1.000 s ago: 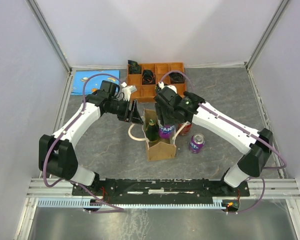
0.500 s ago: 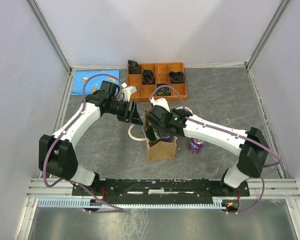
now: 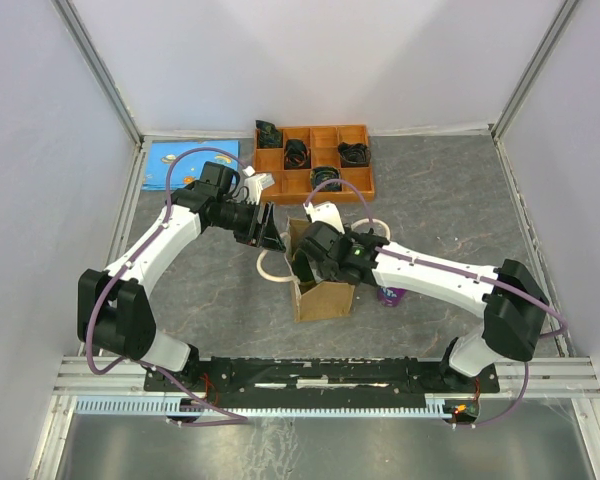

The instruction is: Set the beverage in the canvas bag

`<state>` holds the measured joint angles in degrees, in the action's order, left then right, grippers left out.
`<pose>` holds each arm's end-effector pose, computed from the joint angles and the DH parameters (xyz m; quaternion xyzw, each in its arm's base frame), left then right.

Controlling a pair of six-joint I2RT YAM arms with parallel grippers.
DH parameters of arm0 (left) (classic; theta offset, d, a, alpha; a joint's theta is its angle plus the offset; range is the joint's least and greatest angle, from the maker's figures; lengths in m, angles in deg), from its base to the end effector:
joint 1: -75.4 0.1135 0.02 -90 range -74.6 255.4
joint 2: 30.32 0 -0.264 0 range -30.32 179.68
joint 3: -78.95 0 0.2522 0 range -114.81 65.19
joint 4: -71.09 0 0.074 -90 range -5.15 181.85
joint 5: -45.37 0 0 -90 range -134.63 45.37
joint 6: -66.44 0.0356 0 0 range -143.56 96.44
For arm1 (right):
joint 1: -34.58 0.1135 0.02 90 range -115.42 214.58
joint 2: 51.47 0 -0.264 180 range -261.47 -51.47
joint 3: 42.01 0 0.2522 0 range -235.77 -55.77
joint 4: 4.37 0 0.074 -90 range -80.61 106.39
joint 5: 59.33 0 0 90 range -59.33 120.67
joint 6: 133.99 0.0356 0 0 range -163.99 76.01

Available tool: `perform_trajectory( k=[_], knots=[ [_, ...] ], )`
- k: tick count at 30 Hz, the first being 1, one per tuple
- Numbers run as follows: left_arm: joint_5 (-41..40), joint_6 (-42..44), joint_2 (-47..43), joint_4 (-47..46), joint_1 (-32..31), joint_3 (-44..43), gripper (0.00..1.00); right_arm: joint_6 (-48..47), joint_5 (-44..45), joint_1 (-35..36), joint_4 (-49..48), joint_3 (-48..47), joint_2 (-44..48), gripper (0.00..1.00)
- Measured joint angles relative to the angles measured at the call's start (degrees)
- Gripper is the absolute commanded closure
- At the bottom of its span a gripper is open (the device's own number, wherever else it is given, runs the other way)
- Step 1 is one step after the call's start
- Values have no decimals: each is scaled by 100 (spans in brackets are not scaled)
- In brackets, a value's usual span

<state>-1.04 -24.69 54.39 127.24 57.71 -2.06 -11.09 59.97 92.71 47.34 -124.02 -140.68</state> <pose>0.2759 -0.1138 0.2738 0.2247 0.8733 -0.3932 0.1796 0.1842 0.2633 0.2559 -0.1374 0.9244 0.0142 0.3555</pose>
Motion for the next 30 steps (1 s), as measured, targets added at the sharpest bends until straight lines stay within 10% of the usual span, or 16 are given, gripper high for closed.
perform_trajectory(
  k=[12,21,30],
  knots=[
    [2,4,0,79,0,0,32,94,-55,0,-411,326,-17,99],
    [2,11,-2,85,0,0,32,162,-59,0,-404,321,-33,54],
    [4,76,-2,129,0,0,32,181,-138,-4,-205,227,0,37]
  ],
)
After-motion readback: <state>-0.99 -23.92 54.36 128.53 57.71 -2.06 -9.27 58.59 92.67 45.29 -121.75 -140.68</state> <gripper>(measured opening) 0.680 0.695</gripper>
